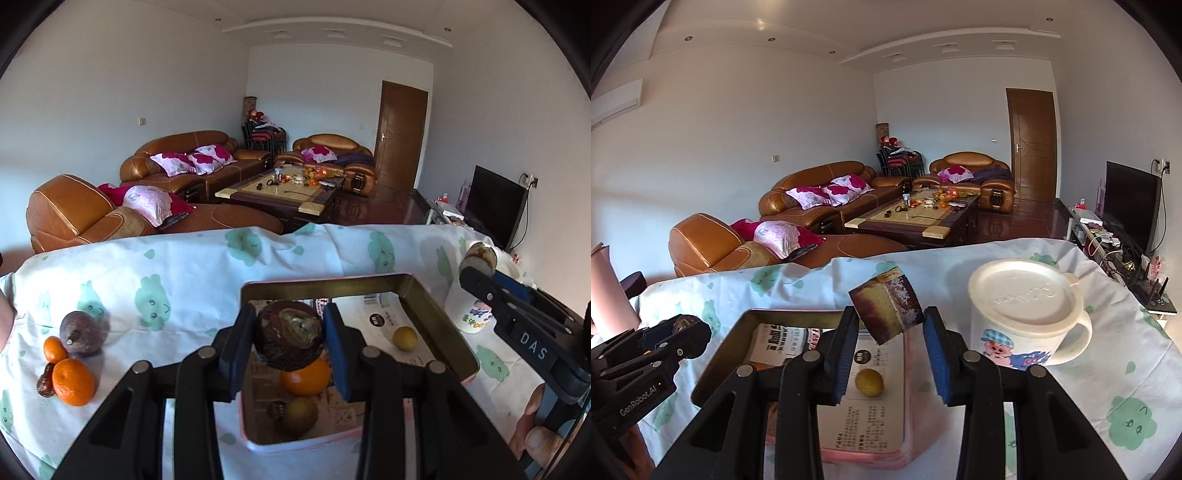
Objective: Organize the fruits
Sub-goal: 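Place the cake slice in the tin with the right tool while the left tool releases the pastry there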
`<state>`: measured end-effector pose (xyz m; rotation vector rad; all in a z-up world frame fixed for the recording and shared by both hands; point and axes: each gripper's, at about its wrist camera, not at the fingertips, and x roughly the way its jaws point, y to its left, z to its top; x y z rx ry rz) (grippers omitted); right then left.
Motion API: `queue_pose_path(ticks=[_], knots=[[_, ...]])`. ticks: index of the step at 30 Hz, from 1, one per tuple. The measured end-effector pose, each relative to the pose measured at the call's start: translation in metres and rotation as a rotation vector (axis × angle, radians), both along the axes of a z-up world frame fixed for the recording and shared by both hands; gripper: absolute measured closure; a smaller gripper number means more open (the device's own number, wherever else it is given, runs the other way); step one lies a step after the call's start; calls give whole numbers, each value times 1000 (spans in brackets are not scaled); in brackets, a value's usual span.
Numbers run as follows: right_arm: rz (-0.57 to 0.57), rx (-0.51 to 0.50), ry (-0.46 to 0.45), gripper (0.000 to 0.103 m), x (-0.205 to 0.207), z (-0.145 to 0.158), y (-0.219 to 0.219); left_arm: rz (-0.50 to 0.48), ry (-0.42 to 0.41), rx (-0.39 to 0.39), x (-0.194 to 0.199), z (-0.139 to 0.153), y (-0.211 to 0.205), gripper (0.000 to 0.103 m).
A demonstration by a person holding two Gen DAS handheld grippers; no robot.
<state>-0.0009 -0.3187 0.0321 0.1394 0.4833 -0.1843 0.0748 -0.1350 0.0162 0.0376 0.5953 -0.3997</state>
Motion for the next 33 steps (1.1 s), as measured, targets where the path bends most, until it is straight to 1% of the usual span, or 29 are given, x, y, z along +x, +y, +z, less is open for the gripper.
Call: queue_pose_path(ticks=[2, 5, 6, 9, 12, 17, 23, 24, 26, 28, 30, 31, 32, 33], knots=[[13, -1, 34, 65, 6, -6, -2, 8, 21, 12, 7, -7, -11, 64], [54, 38, 79, 65, 13, -15, -3, 3, 40, 18, 10, -16, -26, 64], [69, 37, 86, 65, 15, -17, 0, 6, 40, 23, 10, -19, -30, 64], [91, 0, 109, 65, 22, -23, 10, 28, 45, 66, 12, -27, -39, 64], [123, 30, 149, 64, 28, -33, 15, 34, 60, 93, 11, -33, -43, 64], [141, 43, 158, 64, 31, -38, 18, 53, 60, 94, 11, -32, -39, 64], [198, 146, 168, 64, 37, -43, 17, 62, 59, 92, 10, -32, -37, 62], [202, 156, 174, 64, 38, -44, 17, 68, 53, 89, 9, -31, -36, 59], [203, 177, 169, 63, 38, -44, 15, 88, 44, 80, 7, -30, -31, 49], [194, 189, 148, 63, 35, -41, 12, 110, 45, 63, 6, -30, -25, 31], [178, 204, 117, 63, 30, -37, 7, 123, 42, 49, 3, -28, -21, 23], [171, 215, 99, 59, 27, -34, 5, 124, 39, 45, 0, -26, -21, 17], [164, 224, 80, 55, 25, -31, 2, 119, 30, 40, -3, -23, -20, 12], [155, 227, 57, 42, 22, -29, 0, 114, 12, 36, -7, -19, -20, 5]])
